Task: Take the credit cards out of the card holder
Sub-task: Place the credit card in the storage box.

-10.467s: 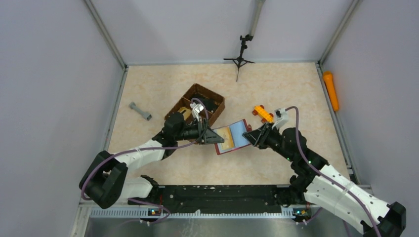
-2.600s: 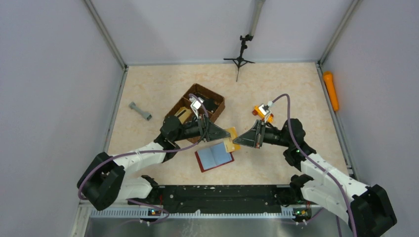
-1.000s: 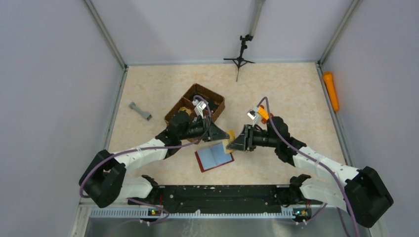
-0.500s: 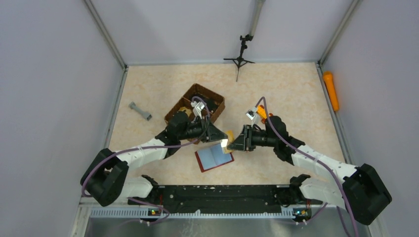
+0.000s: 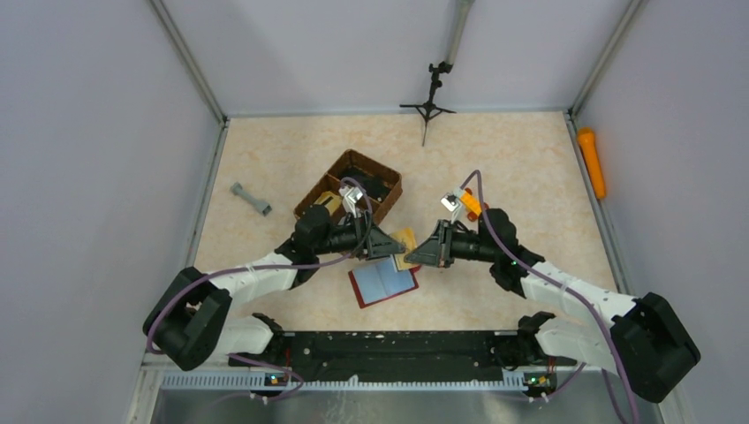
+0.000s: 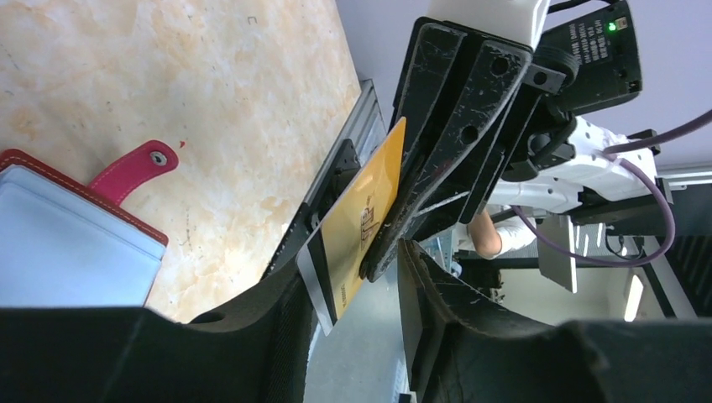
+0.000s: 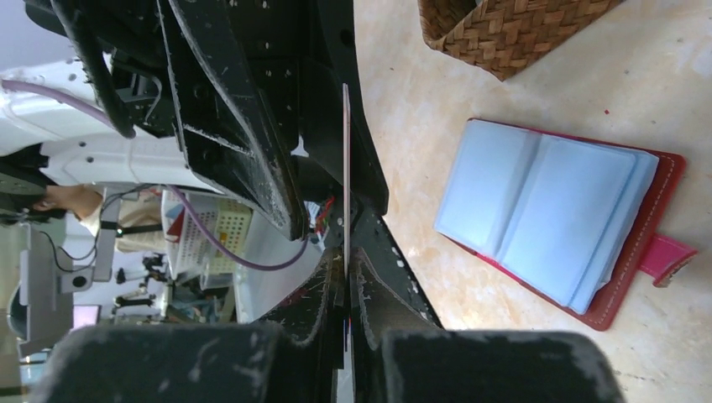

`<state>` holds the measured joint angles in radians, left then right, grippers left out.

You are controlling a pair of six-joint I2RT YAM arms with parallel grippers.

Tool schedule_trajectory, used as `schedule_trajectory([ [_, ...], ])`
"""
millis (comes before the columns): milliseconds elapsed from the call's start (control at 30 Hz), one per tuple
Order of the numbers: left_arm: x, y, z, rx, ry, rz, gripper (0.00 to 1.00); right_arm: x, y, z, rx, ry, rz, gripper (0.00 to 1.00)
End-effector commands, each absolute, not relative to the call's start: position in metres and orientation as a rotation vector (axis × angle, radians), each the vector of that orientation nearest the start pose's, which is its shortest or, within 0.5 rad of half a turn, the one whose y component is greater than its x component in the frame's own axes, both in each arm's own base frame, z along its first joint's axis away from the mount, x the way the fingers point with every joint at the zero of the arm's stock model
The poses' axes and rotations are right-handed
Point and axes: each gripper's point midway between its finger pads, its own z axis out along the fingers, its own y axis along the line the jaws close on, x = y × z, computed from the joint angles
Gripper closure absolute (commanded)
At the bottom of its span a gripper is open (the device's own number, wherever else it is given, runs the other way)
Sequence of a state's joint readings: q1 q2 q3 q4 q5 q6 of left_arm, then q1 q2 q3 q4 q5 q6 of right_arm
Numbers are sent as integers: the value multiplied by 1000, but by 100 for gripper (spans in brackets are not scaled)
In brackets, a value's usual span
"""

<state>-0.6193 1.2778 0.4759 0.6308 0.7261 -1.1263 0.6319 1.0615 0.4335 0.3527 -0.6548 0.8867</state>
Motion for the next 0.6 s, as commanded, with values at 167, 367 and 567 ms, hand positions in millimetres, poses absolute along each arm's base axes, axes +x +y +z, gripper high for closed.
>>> schedule_trajectory([
  [167, 175, -306, 213, 211, 1961, -1885, 63, 167, 286, 205, -262, 1941, 1685, 100],
  [367, 171, -294, 226, 188, 1830, -1963, 76, 164, 285, 215, -248, 1879, 1747, 100],
  [567, 164, -292, 245, 222, 1725, -2046, 99, 157, 287, 223, -255, 1834, 1842, 100],
])
